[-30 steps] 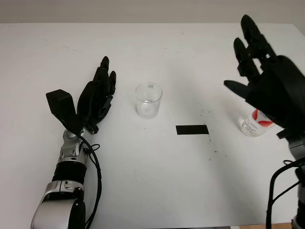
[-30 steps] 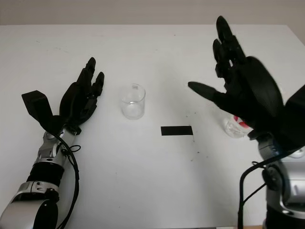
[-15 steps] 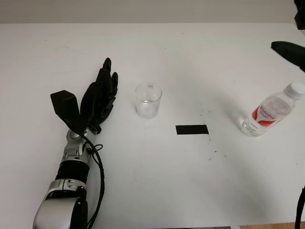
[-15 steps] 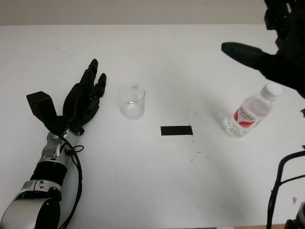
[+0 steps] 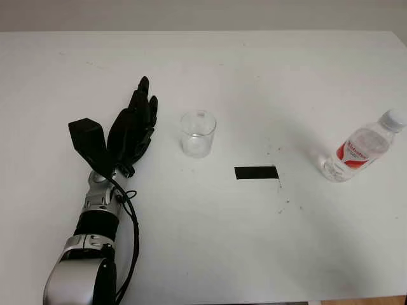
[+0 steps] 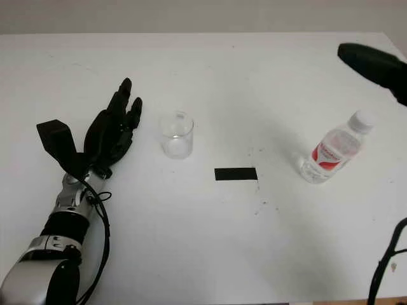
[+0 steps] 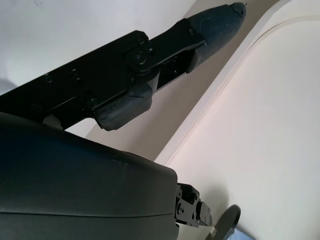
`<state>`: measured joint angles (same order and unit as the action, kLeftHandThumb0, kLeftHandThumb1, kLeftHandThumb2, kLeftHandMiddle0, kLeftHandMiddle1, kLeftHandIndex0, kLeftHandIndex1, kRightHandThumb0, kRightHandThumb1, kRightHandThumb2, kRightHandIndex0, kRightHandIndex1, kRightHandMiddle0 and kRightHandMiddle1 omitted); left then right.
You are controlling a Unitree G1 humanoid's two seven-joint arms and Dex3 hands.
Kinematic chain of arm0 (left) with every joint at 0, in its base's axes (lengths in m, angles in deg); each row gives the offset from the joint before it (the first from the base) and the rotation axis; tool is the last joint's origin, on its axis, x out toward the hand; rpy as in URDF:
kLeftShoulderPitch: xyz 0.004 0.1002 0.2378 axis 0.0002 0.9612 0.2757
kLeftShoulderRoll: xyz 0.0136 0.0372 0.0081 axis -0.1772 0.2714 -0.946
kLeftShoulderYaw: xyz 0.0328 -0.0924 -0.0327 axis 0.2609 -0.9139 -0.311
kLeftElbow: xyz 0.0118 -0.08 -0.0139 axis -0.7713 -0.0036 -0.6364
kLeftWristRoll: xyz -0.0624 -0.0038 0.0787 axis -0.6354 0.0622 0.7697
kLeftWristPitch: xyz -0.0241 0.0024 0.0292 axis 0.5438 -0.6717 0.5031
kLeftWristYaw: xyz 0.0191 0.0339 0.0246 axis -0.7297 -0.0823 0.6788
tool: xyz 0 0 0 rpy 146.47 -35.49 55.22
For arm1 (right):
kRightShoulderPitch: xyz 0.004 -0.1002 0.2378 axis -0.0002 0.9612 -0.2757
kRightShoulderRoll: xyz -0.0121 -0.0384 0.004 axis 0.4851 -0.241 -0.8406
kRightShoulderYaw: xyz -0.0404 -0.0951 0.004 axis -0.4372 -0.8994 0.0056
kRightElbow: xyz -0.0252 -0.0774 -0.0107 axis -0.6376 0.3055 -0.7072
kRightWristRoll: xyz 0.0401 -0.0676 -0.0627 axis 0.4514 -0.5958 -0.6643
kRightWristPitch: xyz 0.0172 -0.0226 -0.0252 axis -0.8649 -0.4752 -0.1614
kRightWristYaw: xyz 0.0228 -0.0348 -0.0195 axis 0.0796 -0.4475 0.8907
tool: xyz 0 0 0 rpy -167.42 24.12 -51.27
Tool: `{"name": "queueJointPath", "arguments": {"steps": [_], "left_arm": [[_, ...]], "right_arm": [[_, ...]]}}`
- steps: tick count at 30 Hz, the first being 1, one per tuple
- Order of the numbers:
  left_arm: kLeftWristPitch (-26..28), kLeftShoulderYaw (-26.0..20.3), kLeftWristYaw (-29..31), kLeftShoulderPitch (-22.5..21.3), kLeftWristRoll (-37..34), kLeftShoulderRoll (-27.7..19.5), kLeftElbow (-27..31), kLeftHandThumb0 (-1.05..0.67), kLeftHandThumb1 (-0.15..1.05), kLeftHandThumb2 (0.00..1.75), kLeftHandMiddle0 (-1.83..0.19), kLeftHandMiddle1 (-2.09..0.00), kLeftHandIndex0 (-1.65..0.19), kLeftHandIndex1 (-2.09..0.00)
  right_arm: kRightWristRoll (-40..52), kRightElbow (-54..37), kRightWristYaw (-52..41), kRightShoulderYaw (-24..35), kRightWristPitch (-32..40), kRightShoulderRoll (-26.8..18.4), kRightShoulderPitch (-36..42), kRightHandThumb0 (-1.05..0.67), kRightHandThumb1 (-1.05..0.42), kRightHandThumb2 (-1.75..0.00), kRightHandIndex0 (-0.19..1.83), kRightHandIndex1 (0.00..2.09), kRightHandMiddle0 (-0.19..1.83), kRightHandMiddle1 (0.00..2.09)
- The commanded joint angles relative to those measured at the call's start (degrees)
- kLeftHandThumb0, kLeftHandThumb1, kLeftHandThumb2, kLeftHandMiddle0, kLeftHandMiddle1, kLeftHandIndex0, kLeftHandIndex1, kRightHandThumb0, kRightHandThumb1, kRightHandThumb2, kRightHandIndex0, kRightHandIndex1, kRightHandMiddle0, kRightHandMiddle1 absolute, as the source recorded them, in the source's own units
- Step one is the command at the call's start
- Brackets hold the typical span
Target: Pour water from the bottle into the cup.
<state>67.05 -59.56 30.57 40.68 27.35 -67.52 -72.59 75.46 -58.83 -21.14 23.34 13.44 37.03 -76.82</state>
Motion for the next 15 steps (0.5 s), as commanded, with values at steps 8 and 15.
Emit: {"name": "queueJointPath", "arguments": {"steps": [8, 15], "left_arm": [[-0.19, -0.56, 1.42, -0.98, -0.23, -1.05, -0.85, -0.84, 1.05, 0.73, 0.19, 0.00, 0.19, 0.00], [0.30, -0.93, 2.05, -1.16, -0.74, -1.14, -1.10, -0.85, 1.05, 0.73, 0.19, 0.00, 0.19, 0.00]], "right_arm": [[-1.88, 1.51, -0.95, 1.33, -8.09, 4.75, 11.15, -1.03, -0.92, -0.06, -0.19, 0.00, -0.19, 0.00], [-0.14, 2.51, -2.38, -0.17, -7.97, 7.53, 17.14, -1.02, -0.92, -0.06, -0.19, 0.00, -0.19, 0.00]]}}
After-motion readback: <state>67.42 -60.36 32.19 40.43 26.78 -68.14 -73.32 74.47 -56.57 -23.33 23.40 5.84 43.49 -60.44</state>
